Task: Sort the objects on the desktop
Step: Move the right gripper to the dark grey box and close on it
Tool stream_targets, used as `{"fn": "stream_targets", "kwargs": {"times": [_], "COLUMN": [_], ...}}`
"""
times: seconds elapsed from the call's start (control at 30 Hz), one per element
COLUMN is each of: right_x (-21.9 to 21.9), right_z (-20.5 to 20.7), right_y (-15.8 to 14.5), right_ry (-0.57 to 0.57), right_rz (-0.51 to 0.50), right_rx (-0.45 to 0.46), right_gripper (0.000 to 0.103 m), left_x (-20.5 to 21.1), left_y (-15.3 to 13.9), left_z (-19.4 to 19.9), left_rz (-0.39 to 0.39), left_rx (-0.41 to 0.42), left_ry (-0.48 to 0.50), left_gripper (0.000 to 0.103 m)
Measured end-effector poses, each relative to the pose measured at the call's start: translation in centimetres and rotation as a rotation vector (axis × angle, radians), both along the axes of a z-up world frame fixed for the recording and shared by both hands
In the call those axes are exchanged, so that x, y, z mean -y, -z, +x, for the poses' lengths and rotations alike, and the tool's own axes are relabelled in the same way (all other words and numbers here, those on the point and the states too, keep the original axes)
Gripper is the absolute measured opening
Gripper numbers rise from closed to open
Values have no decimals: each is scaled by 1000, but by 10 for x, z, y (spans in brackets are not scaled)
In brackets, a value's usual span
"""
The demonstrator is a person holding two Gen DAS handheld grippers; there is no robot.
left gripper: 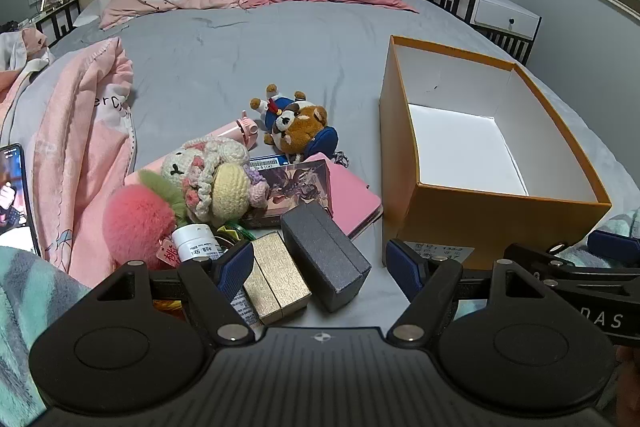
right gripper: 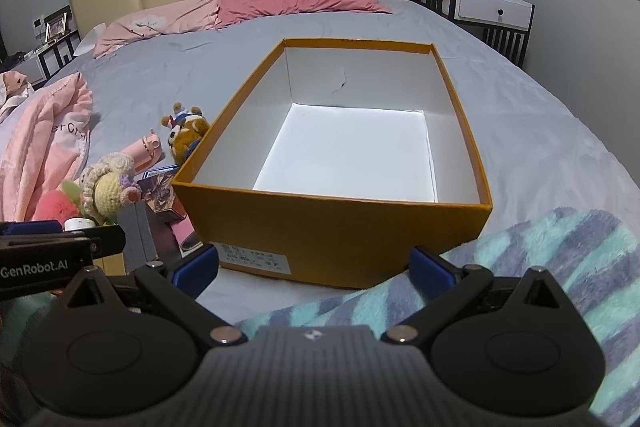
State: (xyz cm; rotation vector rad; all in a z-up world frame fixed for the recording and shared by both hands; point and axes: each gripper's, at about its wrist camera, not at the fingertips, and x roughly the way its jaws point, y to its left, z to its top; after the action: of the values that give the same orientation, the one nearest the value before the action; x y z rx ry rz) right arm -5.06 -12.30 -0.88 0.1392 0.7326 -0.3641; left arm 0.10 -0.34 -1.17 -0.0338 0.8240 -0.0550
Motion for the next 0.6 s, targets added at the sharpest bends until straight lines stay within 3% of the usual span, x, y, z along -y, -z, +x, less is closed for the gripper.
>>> {"fn": "stream_targets", "kwargs": {"times": [0.6], "right_x": [-3], "right_z": [0], "right_y": [3], "right_ry": [15], "right_rz": [-11], "right_rx": [1], "right_gripper": [101], "left_x": [-6], "left_y": [2], "left_z": [0], "left_rz": [-16], "left_rx": [-22], "left_ry": [-10], "left_gripper": [86]}}
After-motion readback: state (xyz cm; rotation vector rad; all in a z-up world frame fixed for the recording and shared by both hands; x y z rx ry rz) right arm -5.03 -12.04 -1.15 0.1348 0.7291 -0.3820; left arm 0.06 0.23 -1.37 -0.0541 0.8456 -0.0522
